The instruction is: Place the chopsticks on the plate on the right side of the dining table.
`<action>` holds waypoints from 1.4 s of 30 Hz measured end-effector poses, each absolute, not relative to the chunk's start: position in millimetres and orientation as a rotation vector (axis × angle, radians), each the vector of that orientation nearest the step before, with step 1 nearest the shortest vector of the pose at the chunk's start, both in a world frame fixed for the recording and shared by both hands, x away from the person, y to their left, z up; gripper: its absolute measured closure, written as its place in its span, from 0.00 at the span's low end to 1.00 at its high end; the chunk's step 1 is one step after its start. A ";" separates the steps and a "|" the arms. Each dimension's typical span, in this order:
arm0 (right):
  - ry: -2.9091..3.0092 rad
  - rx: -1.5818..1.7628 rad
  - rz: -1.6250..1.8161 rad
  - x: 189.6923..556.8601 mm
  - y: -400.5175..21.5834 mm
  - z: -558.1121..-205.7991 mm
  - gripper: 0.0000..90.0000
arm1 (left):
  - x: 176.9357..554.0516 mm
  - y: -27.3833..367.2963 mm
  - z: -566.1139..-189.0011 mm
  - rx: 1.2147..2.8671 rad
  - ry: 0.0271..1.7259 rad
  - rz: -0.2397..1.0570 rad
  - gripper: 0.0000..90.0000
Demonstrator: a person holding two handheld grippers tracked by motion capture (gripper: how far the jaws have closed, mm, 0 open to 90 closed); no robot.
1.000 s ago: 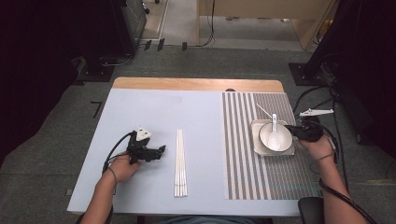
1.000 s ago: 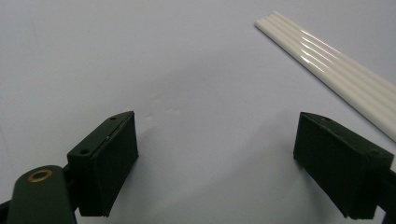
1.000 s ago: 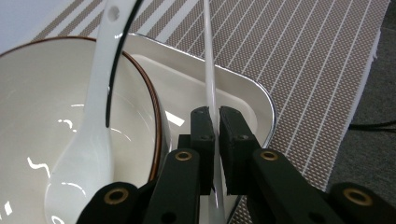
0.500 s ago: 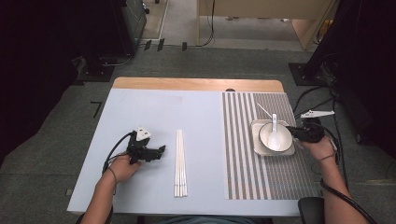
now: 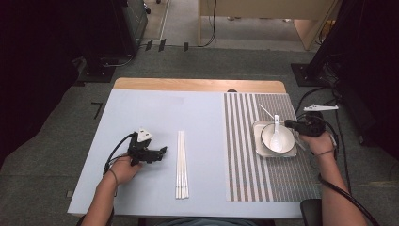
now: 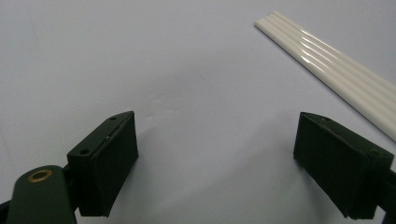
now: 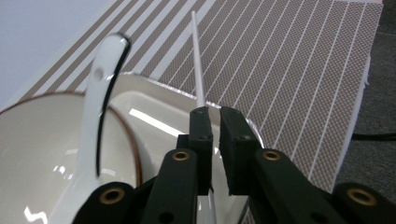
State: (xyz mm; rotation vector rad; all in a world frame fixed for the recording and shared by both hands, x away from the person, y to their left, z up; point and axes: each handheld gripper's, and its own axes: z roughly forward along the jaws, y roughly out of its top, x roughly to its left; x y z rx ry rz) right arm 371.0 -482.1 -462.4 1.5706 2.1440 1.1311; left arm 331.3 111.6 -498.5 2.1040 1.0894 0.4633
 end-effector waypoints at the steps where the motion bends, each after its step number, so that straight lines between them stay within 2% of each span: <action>1: 2.144 1.571 1.131 371.0 -482.1 -462.4 0.95 | 331.3 111.6 -498.5 2.104 1.089 0.463 0.15; 7: 2.155 1.560 1.118 394.8 -471.2 -468.2 0.97 | 331.3 111.6 -498.5 2.104 1.089 0.464 0.15; 17: 2.178 1.555 1.088 401.6 -465.2 -474.3 0.96 | 331.2 111.6 -498.5 2.105 1.088 0.465 0.15; 19: 2.187 1.554 1.092 401.8 -465.1 -474.3 0.93 | 331.2 111.6 -498.5 2.105 1.089 0.464 0.15; 24: 2.217 1.533 1.083 403.3 -464.1 -473.5 0.80 | 331.2 111.6 -498.5 2.105 1.089 0.465 0.15; 27: 2.234 1.520 1.080 403.9 -465.2 -472.6 0.77 | 331.2 111.5 -498.5 2.105 1.088 0.465 0.15; 35: 2.190 1.539 1.073 402.1 -468.0 -468.5 0.77 | 331.2 111.5 -498.5 2.104 1.089 0.466 0.15; 36: 2.168 1.563 1.090 401.7 -469.1 -465.3 0.69 | 331.2 111.5 -498.5 2.104 1.089 0.465 0.15; 42: 2.158 1.544 1.083 400.3 -465.8 -451.4 0.60 | 331.2 111.5 -498.5 2.105 1.089 0.466 0.15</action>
